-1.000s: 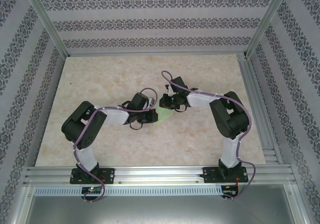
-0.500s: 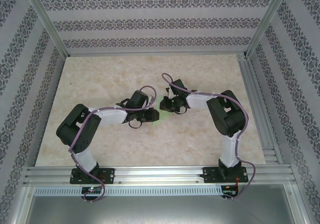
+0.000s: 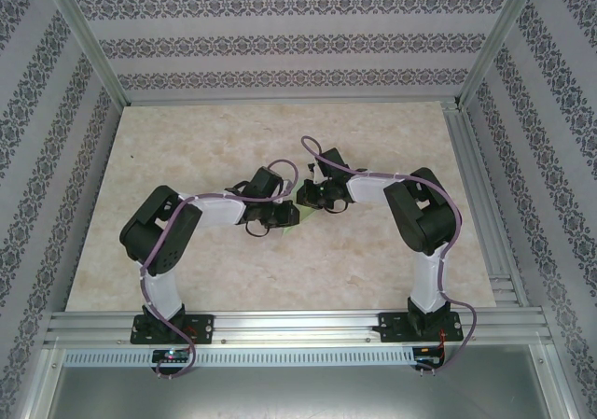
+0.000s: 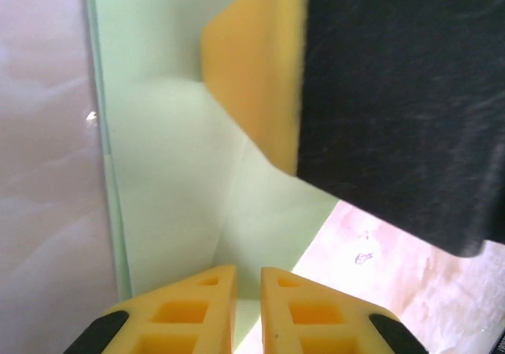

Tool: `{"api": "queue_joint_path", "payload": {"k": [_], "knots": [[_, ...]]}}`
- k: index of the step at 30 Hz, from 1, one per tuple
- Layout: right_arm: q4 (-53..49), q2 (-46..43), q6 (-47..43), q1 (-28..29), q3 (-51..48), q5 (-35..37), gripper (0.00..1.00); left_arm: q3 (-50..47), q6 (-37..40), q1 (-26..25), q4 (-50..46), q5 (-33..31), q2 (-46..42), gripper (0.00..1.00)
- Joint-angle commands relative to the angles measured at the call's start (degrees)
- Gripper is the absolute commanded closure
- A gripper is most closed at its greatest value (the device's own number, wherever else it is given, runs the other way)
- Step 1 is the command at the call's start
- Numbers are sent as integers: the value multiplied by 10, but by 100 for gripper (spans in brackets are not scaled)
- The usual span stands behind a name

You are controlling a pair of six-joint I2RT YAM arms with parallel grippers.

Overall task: Fold a paper plane with a square sheet of paper (pick it up from the middle)
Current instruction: Fourth fold the wing at the center of the table.

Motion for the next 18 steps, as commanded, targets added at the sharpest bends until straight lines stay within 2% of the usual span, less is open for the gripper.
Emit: {"api": "queue_joint_path", "payload": {"k": [1, 10, 18], "knots": [[-52, 31, -5, 6, -15, 18, 87, -10, 6, -5, -11, 3, -3, 84], [-67, -31, -13, 6, -19, 2, 85, -33, -11, -4, 33, 53, -26, 82], [-55, -51, -14, 6, -11, -16, 80, -29, -5, -4, 27, 35, -30, 82]]}}
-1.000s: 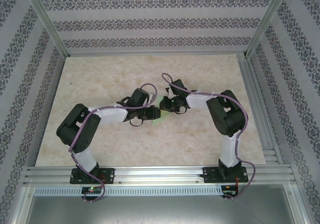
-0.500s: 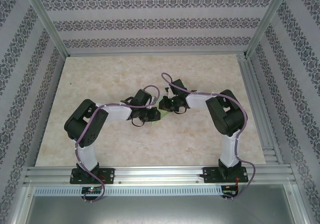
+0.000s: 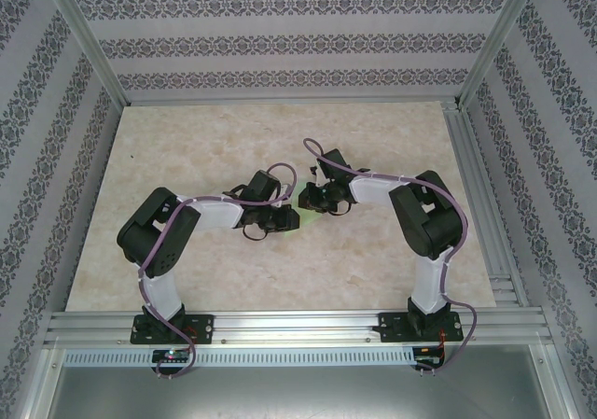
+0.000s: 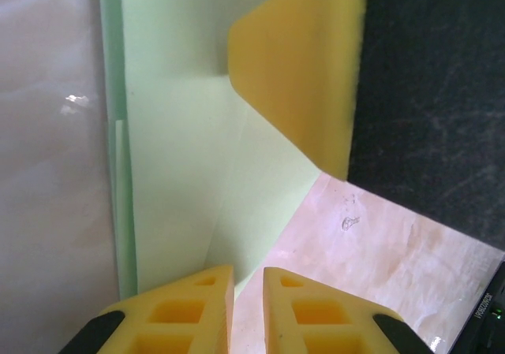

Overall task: Fold a paper plane with a square sheet of paper (pick it up from the middle)
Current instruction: Fourth fold the wing at the center of the table.

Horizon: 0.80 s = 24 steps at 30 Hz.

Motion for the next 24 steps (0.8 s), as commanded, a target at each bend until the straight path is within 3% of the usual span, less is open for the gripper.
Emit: {"api": "queue_joint_path", "payload": {"k": [1, 8, 24], "knots": [[-1, -22, -9, 7, -1, -18, 80, 1, 1, -4, 4, -6, -17, 82], [17, -22, -7, 13, -6, -40, 80, 1, 1, -4, -1, -19, -9, 86], [8, 27, -6, 10, -12, -12, 84, -41, 1, -4, -13, -14, -37, 89]]}}
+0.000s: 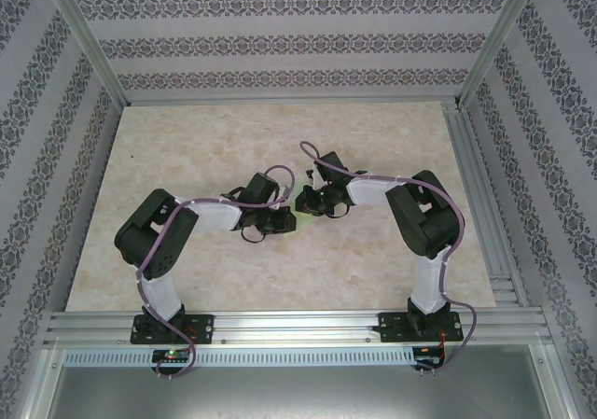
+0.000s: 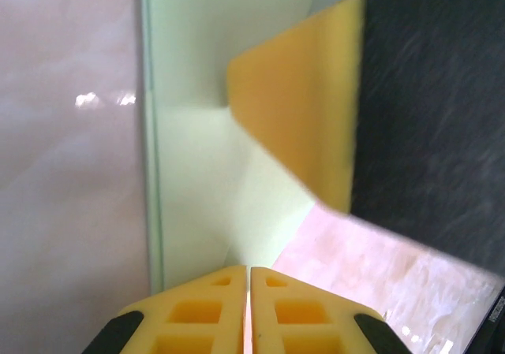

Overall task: Fold a paper plane with a square sheet of paper (pick it up from the middle)
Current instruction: Fourth fold the wing at the center of the table, then pick up the paper from the center of the table.

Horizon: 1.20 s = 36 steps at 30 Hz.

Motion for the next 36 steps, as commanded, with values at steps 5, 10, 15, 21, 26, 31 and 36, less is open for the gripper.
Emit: {"api": "queue_joint_path", "payload": {"k": [5, 10, 15, 21, 26, 31, 36], "knots": [[-7, 18, -8, 0, -8, 17, 84, -50, 6, -4, -30, 7, -42, 90], [-9, 19, -9, -1, -8, 17, 84, -66, 15, -4, -53, -1, -55, 90], [-13, 10, -8, -1, -2, 15, 84, -72, 15, -4, -58, -3, -65, 90], [-10, -56, 0, -1, 14, 27, 72, -39, 5, 0, -57, -23, -115, 85], [17, -116, 31, -16, -25, 74, 55, -21, -11, 15, -40, -60, -129, 70], [77, -134, 83, -44, -83, 86, 49, -12, -39, 33, 4, -69, -103, 55], [109, -98, 92, -47, -79, 41, 51, 7, -51, 39, 29, -51, -60, 52]]}}
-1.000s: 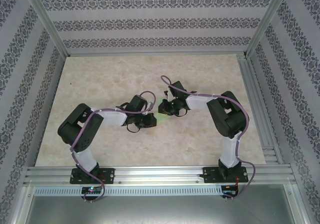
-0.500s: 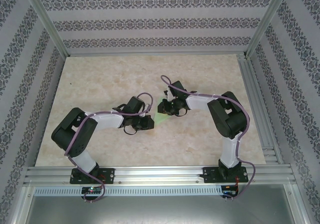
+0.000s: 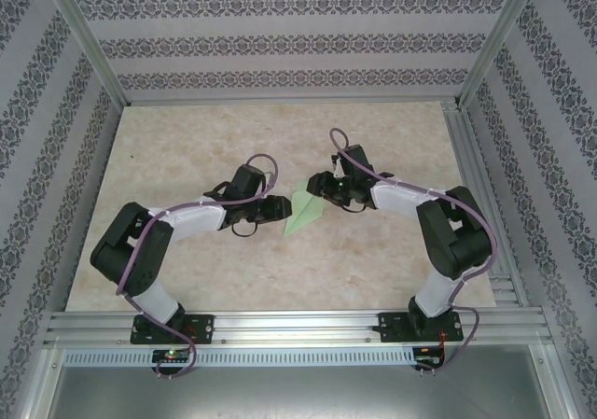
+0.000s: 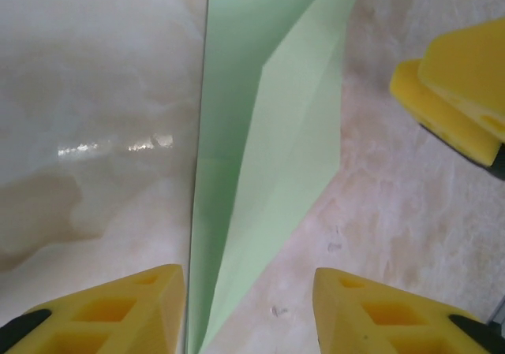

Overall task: Fold a paper plane with a square sheet of paper (pick it up from the middle)
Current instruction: Pick up the paper from the center of the table.

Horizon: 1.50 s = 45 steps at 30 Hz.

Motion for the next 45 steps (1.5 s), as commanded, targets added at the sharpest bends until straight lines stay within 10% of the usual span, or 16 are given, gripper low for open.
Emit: {"api": "queue_joint_path", "payload": {"k": [1, 18, 27, 45], "knots": [[45, 25, 18, 6, 3, -24, 52, 21, -18, 8, 37, 7, 26, 52], [70, 88, 14, 28, 42, -57, 67, 24, -28, 23, 30, 15, 53, 51], [148, 65, 19, 26, 14, -74, 95, -3, -45, 55, 55, 71, 20, 49], [256, -93, 70, -2, -9, -204, 98, -71, -83, 105, 185, 220, -137, 0]]}}
